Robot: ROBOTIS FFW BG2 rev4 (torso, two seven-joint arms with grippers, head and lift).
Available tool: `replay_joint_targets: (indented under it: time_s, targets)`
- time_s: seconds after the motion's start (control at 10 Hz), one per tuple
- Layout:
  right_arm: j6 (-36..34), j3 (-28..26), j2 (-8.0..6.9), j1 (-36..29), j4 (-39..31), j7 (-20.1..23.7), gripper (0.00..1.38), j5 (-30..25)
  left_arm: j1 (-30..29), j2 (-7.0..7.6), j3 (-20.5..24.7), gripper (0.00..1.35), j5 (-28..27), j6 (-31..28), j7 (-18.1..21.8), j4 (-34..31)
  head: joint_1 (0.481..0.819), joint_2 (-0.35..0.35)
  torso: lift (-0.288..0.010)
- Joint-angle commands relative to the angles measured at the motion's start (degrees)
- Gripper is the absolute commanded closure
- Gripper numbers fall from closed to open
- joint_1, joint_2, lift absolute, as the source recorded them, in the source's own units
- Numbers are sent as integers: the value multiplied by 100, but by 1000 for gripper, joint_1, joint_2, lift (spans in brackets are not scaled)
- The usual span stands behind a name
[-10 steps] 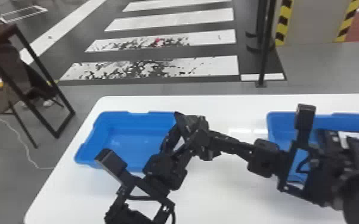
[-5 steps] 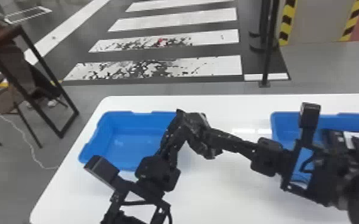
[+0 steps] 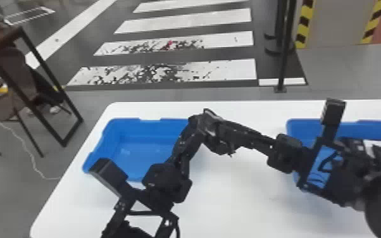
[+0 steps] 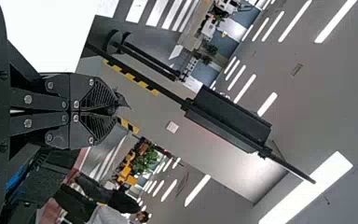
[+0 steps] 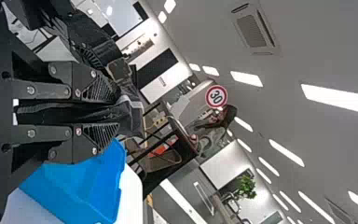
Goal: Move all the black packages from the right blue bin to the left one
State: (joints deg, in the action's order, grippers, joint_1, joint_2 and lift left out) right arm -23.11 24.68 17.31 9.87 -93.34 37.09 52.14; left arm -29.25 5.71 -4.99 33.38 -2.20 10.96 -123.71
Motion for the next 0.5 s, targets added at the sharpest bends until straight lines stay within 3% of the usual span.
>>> replay_joint_targets:
  time_s: [0.0, 0.1, 0.3, 0.4]
  targets:
    - [117, 0, -8, 26, 187, 0, 364, 134, 0, -17, 76, 1223, -116, 94, -41, -11, 695, 228, -140]
    - [117, 0, -8, 12, 299, 0, 42, 259, 43, -52, 202, 1223, -321, 122, -173, 3, 695, 227, -140]
    - [174, -46, 1, -87, 328, 8, 137, 396, 268, -140, 533, 1223, -1007, 418, -525, 481, 695, 251, -140]
    - [174, -91, 1, -157, 328, 8, 145, 408, 591, -201, 796, 1223, -1681, 797, -683, 1086, 695, 275, -140]
